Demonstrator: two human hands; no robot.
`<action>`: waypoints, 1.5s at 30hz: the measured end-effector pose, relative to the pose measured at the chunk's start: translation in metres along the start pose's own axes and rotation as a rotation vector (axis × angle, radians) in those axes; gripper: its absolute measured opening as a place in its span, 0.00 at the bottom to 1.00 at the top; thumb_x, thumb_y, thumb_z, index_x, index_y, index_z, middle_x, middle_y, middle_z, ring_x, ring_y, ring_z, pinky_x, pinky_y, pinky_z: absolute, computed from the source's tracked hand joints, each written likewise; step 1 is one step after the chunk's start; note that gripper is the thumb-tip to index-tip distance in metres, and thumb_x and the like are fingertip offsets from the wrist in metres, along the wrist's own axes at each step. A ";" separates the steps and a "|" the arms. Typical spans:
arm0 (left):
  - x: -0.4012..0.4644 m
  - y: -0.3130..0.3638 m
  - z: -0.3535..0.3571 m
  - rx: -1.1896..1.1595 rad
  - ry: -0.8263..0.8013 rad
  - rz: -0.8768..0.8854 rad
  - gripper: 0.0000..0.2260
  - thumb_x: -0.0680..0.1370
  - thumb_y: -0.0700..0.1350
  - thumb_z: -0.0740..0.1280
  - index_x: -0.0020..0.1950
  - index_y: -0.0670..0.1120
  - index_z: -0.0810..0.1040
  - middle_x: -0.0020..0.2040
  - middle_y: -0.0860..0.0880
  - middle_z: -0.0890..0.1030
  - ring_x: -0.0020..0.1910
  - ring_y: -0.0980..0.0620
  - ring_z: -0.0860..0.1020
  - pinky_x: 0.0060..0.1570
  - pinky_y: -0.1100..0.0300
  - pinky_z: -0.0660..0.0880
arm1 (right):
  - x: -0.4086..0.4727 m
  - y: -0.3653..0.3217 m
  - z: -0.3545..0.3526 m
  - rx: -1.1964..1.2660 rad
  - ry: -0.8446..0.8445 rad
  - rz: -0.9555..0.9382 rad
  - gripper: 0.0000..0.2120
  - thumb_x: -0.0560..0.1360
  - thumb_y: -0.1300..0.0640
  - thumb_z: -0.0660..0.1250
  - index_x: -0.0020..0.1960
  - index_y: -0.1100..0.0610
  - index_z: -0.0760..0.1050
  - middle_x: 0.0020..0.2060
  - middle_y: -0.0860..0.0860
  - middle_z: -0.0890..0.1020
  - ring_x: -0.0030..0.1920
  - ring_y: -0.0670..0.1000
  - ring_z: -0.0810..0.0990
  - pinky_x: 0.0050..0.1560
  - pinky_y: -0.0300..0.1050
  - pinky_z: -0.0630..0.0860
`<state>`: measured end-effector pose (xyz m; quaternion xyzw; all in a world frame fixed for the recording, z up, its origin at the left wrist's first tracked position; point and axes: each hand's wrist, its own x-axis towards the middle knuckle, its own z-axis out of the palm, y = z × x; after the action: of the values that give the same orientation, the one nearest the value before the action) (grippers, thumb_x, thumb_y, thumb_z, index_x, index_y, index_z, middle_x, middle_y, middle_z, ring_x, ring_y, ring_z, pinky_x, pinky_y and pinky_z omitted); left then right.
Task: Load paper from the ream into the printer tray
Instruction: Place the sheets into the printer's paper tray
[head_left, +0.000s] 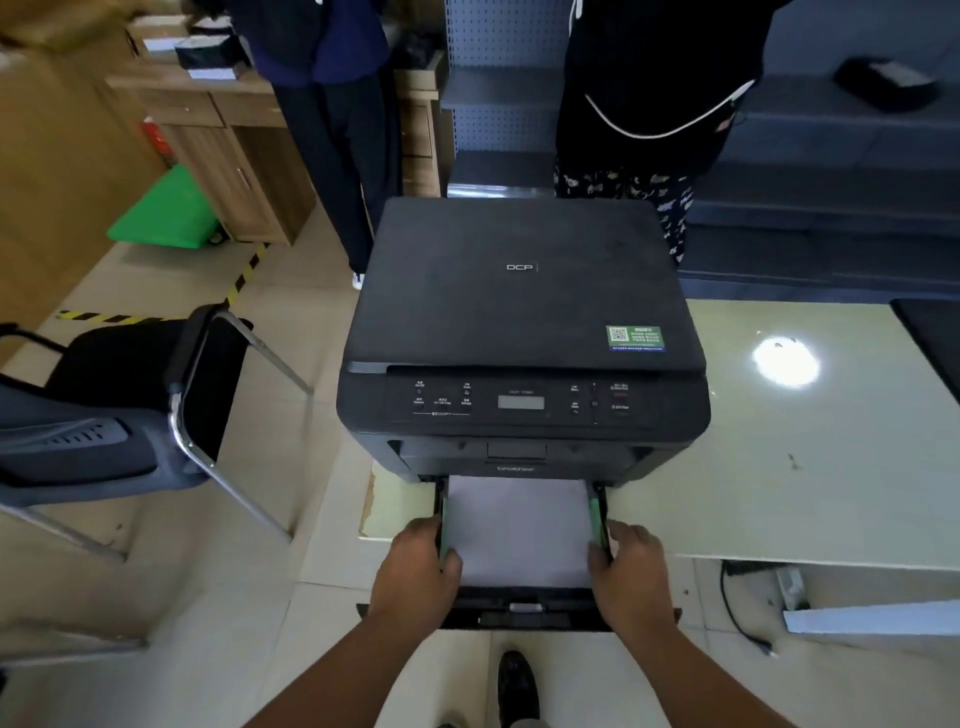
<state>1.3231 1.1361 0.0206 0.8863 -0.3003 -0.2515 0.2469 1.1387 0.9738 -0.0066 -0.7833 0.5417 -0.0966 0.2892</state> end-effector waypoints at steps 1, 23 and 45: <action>-0.007 -0.004 -0.001 0.053 0.013 0.031 0.07 0.75 0.46 0.62 0.53 0.50 0.74 0.45 0.50 0.76 0.44 0.51 0.74 0.43 0.56 0.76 | -0.011 -0.006 -0.005 -0.013 0.021 -0.029 0.04 0.74 0.58 0.69 0.48 0.58 0.78 0.41 0.54 0.80 0.43 0.54 0.76 0.45 0.51 0.77; -0.117 -0.033 0.018 0.248 0.066 0.355 0.15 0.75 0.55 0.62 0.58 0.52 0.78 0.51 0.56 0.81 0.52 0.54 0.78 0.55 0.59 0.73 | -0.122 -0.009 -0.024 -0.231 -0.356 -0.301 0.23 0.76 0.44 0.59 0.69 0.47 0.72 0.65 0.43 0.78 0.66 0.45 0.74 0.69 0.42 0.68; 0.001 0.020 -0.004 0.403 -0.145 0.215 0.32 0.80 0.57 0.55 0.78 0.48 0.45 0.80 0.49 0.49 0.78 0.50 0.47 0.77 0.53 0.47 | 0.010 -0.051 -0.028 -0.298 -0.447 -0.337 0.31 0.75 0.47 0.64 0.75 0.52 0.59 0.72 0.51 0.69 0.72 0.54 0.66 0.75 0.49 0.61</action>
<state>1.3180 1.1221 0.0350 0.8602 -0.4542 -0.2215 0.0682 1.1702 0.9671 0.0434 -0.8977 0.3354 0.1114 0.2632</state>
